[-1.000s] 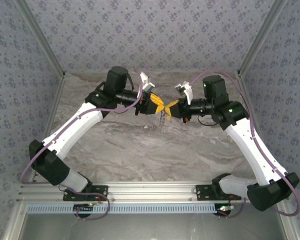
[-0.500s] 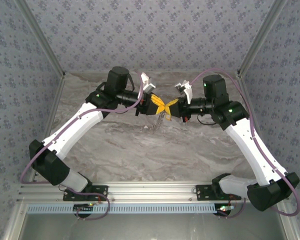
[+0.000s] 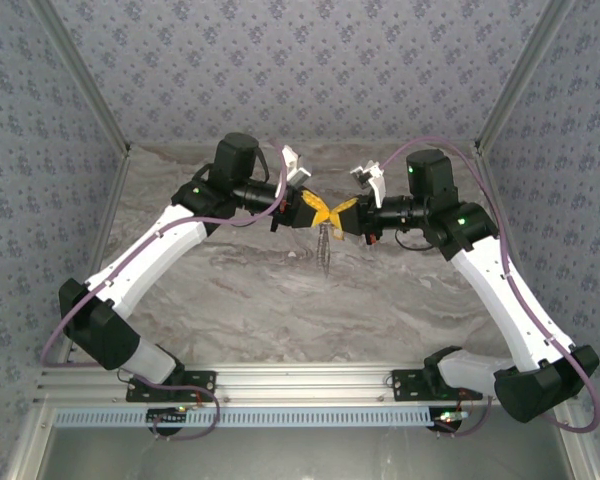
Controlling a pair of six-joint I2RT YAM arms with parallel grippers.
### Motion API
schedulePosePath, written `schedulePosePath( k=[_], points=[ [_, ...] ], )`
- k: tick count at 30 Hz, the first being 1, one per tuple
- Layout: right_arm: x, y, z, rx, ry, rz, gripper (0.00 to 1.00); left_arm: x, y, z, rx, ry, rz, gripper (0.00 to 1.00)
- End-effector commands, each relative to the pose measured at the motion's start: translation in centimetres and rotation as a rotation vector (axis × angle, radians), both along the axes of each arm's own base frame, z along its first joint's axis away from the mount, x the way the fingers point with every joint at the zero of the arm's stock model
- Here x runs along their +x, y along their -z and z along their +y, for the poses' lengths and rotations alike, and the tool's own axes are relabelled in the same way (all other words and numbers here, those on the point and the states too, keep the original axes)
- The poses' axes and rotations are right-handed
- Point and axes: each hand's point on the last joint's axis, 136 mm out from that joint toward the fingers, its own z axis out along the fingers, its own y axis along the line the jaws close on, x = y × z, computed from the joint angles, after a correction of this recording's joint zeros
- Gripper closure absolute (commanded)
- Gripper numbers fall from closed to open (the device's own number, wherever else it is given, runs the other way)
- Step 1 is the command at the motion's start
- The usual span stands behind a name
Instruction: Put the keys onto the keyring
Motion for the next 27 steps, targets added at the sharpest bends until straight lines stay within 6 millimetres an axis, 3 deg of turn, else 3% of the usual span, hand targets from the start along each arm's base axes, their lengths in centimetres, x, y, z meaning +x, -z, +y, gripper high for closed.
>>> schedulePosePath(
  k=[1, 7, 17, 22, 24, 27],
  points=[
    [0.1, -2.0, 0.3, 0.045, -0.004, -0.063, 1.0, -2.1, -0.3, -0.2, -0.005, 0.084, 0.023, 0.84],
    [0.2, -1.9, 0.2, 0.045, -0.001, -0.063, 1.0, -2.2, -0.3, -0.1, -0.003, 0.08, 0.017, 0.8],
    [0.3, -2.0, 0.2, 0.052, 0.005, -0.064, 1.0, -2.4, 0.0, -0.2, -0.005, 0.092, 0.021, 1.0],
    [0.3, -2.3, 0.2, 0.067, 0.007, -0.062, 1.0, -2.1, 0.0, -0.5, -0.018, 0.067, 0.006, 1.0],
    [0.4, -2.6, -0.2, 0.078, 0.023, -0.064, 0.91, -1.5, -0.1, -0.5, -0.026, 0.023, -0.01, 1.0],
    [1.1, -3.6, -2.0, 0.136, 0.082, -0.076, 0.68, -0.7, -0.7, -0.2, -0.064, -0.038, -0.046, 1.0]
  ],
)
